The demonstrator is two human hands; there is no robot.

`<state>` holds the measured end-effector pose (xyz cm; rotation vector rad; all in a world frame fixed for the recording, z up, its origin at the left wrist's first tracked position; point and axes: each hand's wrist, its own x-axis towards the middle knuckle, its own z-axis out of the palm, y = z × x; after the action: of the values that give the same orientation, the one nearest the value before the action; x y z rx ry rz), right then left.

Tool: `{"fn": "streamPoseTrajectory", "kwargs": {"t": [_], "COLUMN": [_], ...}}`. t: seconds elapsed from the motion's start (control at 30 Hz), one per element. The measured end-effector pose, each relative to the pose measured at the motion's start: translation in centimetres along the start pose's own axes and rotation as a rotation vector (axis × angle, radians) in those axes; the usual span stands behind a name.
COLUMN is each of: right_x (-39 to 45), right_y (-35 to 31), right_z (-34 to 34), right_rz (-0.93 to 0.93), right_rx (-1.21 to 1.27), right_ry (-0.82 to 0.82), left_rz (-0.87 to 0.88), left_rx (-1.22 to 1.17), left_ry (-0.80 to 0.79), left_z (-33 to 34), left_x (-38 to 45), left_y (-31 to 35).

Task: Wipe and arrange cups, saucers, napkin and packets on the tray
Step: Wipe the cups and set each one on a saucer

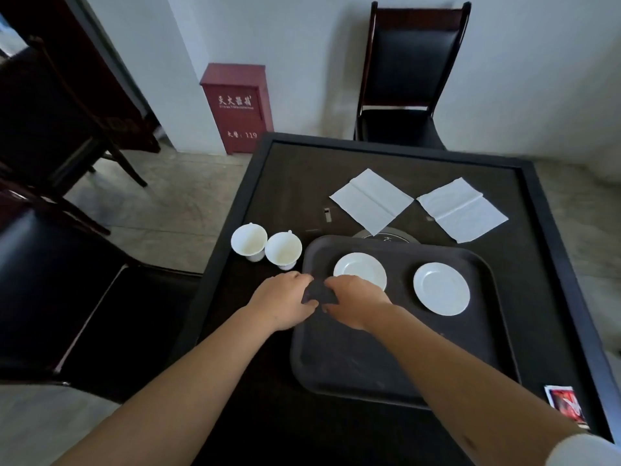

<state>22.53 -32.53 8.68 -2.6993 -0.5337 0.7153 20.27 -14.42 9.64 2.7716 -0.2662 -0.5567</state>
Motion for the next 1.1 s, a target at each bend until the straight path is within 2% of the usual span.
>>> {"fn": "streamPoseTrajectory", "kwargs": {"t": [0.27, 0.43, 0.87, 1.1], "right_x": [1.4, 3.0, 9.3, 14.7], "right_y": [-6.1, -8.9, -10.5, -11.7], "right_z": [-0.2, 0.3, 0.1, -0.2], "right_rz": [0.022, 0.053, 0.064, -0.008], "right_rx": [-0.069, -0.095, -0.156, -0.086], "right_ry": [-0.007, -0.009, 0.048, 0.159], "left_rz": [0.003, 0.073, 0.114, 0.029], "left_rx": [-0.01, 0.0, 0.065, 0.073], "left_ry": [0.008, 0.031, 0.155, 0.043], "left_z": [-2.6, -3.8, -4.7, -4.3], "left_x": [-2.2, -1.8, 3.6, 6.8], "left_y": [-5.9, -8.7, -14.6, -17.5]}}
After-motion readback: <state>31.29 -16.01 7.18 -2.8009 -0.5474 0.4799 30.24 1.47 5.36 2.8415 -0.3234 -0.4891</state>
